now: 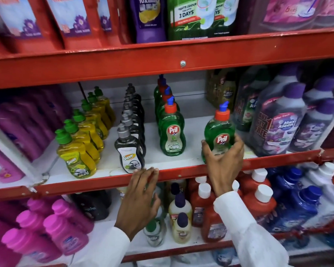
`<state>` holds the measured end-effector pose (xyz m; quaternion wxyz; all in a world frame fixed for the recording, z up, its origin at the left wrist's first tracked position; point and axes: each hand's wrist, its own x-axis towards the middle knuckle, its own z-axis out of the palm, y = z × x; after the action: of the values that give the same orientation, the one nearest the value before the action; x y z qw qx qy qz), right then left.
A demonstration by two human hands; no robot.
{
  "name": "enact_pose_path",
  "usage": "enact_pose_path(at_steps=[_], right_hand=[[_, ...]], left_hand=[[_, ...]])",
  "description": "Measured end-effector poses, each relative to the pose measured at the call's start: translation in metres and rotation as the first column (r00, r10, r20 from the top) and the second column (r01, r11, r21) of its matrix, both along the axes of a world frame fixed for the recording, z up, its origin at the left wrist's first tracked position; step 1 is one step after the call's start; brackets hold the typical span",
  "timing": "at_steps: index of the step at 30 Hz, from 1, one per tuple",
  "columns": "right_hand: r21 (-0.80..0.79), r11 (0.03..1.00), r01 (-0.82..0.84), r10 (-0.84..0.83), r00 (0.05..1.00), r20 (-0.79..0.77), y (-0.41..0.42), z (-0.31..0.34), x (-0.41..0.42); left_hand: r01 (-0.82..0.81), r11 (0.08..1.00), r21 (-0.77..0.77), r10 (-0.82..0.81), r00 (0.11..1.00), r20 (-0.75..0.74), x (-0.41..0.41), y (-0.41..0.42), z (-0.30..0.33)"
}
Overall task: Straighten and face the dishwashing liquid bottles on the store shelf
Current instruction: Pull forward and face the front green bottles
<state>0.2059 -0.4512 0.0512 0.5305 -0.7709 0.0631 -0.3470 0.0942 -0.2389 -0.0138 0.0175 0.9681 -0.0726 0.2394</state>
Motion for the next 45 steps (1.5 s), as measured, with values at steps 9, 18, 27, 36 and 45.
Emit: enact_pose_path(at_steps=[9,18,27,36,45], right_hand=[[-0.109,0.977,-0.183,0.180,0.983,-0.040,0.070,0.007,-0.024],[-0.083,0.966,-0.244,0.238,0.968,-0.082,0.065,0.011,-0.017],[-0.050,0.832,-0.553,0.536,0.823,-0.187,0.020,-0.001,-0.018],[-0.143,0.717,-0.682,0.648,0.729,-0.223,-0.007,-0.004,0.004],[-0.067,0.699,-0.712,0.684,0.693,-0.228,-0.005,-0.010,0.007]], left_hand=[[0.012,1.000,-0.021,-0.012,1.000,-0.014,-0.003,0.002,0.004],[0.055,0.959,-0.280,-0.034,0.996,0.081,0.006,-0.009,0.017],[0.042,0.845,-0.533,-0.016,0.998,0.053,0.032,-0.029,0.036],[0.003,0.644,-0.765,-0.067,0.996,-0.052,0.061,-0.029,0.051],[0.036,0.670,-0.742,-0.060,0.998,-0.007,0.064,-0.022,0.042]])
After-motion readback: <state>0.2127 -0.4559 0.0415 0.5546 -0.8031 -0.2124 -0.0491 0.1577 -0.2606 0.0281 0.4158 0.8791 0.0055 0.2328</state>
